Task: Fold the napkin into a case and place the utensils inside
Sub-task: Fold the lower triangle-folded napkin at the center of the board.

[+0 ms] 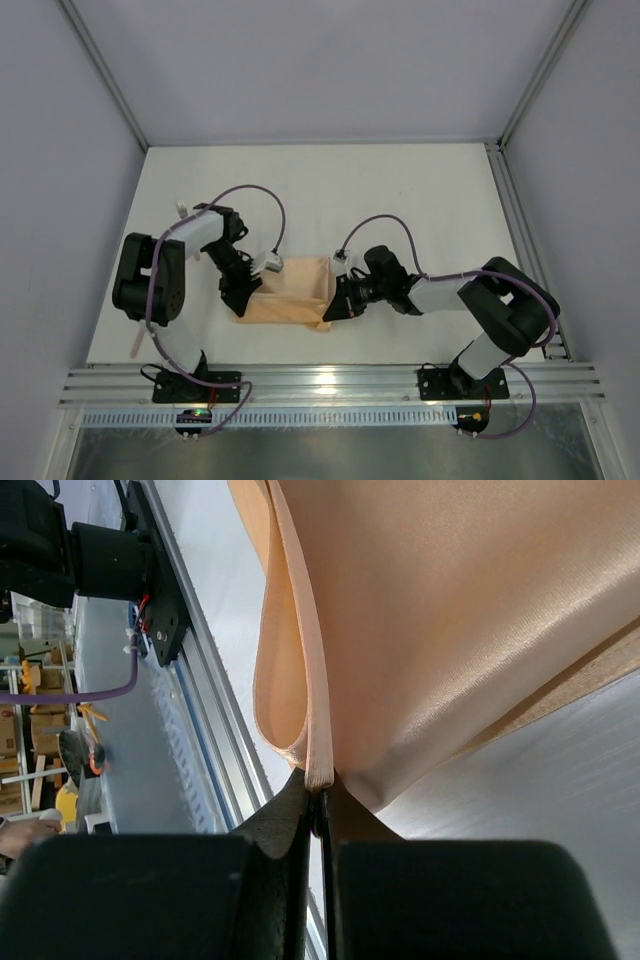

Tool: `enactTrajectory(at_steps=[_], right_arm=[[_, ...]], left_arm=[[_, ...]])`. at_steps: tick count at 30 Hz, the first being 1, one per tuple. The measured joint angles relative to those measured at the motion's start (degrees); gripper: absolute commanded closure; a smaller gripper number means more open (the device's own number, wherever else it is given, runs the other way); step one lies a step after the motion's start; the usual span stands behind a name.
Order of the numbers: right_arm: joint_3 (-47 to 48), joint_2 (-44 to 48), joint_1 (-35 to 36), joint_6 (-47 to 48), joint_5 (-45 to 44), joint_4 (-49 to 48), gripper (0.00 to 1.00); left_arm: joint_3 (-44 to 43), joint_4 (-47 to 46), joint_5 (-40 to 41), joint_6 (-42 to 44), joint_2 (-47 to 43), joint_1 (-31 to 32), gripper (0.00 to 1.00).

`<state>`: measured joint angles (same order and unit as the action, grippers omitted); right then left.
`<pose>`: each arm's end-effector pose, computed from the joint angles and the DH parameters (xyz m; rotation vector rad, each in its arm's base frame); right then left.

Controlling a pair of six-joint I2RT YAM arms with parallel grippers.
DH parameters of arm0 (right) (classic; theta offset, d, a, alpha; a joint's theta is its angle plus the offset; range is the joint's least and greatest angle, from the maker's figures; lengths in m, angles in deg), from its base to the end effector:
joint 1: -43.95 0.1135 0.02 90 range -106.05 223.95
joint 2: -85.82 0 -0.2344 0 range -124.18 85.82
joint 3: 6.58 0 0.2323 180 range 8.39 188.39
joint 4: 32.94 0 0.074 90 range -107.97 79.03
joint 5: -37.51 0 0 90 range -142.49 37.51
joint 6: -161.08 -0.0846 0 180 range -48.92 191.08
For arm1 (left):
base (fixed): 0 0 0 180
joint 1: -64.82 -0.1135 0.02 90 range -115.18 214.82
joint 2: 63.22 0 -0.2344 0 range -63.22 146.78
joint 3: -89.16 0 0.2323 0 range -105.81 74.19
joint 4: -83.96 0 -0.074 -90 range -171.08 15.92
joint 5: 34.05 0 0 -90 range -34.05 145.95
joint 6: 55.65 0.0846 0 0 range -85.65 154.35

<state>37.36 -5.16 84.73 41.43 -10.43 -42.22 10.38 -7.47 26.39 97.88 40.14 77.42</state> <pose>0.1829 0.2326 0.0941 -0.6853 2.3525 1.4371 0.2128 -0.0903 0.1092 -1.6383 -2.3421 0.9312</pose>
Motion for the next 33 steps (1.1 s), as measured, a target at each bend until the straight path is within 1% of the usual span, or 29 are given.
enactTrajectory(at_steps=[2,4,7,8,10,11,13,14,15,21,24,26,28,29,30,31,33], right_arm=[[0.57,-0.02,0.0,-0.98,0.46,0.31,0.97],[1.07,-0.02,0.0,-1.62,0.79,0.52,0.97],[1.7,-0.04,0.0,-2.19,1.05,1.36,0.97],[1.79,-0.04,0.0,-2.25,1.09,1.68,0.97],[1.79,-0.04,0.0,-2.29,1.09,2.45,0.97],[1.79,-0.04,0.0,-2.38,1.14,3.04,0.97],[1.77,-0.02,0.0,-2.67,1.18,3.91,0.97],[1.62,0.09,0.0,-2.93,1.2,4.17,0.97],[1.18,0.46,0.02,-3.3,1.22,4.39,0.97],[-2.36,5.99,1.33,-5.57,2.49,6.45,0.97],[-2.36,7.02,1.51,-6.97,4.39,7.3,0.97],[-1.25,6.6,1.11,-6.97,5.35,9.51,0.97],[1.62,4.22,0.15,-6.38,6.45,12.35,0.97],[3.3,2.4,-0.55,-6.08,6.82,13.25,0.97],[4.76,0.61,-1.27,-5.75,6.99,13.73,0.97],[5.95,-0.98,-2.03,-5.31,7.06,14.21,0.97],[7.04,-3.23,-3.34,-4.63,7.04,14.91,0.96]], left_arm=[[1.53,-0.35,0.0,-0.13,-3.06,0.02,0.48],[2.86,-1.27,0.11,-0.66,-4.74,0.0,0.49],[4.37,-3.78,0.87,-2.73,-5.05,0.0,0.65],[4.66,-4.85,1.18,-3.52,-5.05,0.0,0.75],[4.72,-6.16,1.42,-4.68,-5.05,0.0,0.83],[4.72,-6.56,1.49,-4.85,-5.05,0.0,0.9],[4.72,-6.86,1.42,-5.01,-5.05,0.0,0.95],[4.72,-6.69,1.33,-4.9,-5.05,0.0,0.99],[4.72,-6.4,1.22,-4.66,-5.05,0.0,1.0],[4.72,-1.68,-1.62,-2.12,-5.05,0.04,1.0],[4.7,0.5,-3.1,-0.52,-4.68,0.02,1.0],[4.57,1.31,-3.87,-0.5,-3.61,-0.04,0.91],[3.91,1.7,-4.33,-1.75,-2.27,-0.31,0.79],[3.37,1.38,-4.28,-3.13,-1.55,-0.66,0.78],[2.95,0.28,-4.0,-4.7,-1.07,-1.03,0.74],[2.75,-1.49,-3.5,-6.36,-0.85,-1.33,0.68],[2.64,-4.83,-2.58,-9.51,-0.74,-1.75,0.61]])
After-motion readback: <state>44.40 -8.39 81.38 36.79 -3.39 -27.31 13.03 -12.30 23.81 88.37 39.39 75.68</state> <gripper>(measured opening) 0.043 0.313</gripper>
